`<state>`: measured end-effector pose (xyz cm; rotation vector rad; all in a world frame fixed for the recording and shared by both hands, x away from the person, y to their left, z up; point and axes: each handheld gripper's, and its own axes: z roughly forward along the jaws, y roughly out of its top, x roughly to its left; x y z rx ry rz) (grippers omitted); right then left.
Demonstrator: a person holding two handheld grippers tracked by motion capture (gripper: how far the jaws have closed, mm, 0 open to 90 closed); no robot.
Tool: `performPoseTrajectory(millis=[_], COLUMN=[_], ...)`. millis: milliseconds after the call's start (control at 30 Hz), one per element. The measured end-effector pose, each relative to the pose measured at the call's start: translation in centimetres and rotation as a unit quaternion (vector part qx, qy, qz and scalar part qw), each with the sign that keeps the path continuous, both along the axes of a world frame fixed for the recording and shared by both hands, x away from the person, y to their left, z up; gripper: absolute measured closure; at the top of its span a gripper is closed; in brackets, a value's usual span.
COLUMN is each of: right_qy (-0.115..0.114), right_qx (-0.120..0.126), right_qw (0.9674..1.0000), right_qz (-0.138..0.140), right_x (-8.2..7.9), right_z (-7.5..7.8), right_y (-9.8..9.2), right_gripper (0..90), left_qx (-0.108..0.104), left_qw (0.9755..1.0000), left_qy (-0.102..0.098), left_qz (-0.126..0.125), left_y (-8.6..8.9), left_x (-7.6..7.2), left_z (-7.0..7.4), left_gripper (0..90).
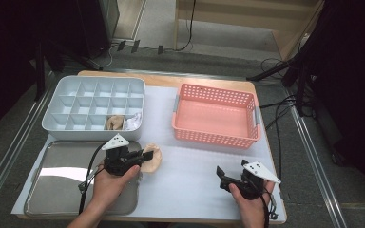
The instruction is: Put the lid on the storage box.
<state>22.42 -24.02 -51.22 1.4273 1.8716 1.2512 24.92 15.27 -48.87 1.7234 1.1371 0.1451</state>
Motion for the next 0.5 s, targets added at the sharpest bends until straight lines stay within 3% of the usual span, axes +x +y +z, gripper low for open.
performPoseTrajectory(millis=[233, 500], right_qy=[0.018, 0.014], right_qx=[0.017, 0.004], right_qw=[0.9995, 0.9998], right_qz=[-0.019, -0.014], right_x=[0.2, 0.2], right_z=[-1.2, -1.3], right_y=[-1.7, -1.3], right_gripper=[2.7, 3.5], left_qx=[0.005, 0.014], left_qw=[0.9999, 0.9992], left_qy=[-0.011, -0.026], left_qz=[0.008, 0.028], left_y=[1.4, 3.4], left_x=[-0.2, -0.2], left_z=[0.6, 1.7], left_gripper=[78.5, 78.5])
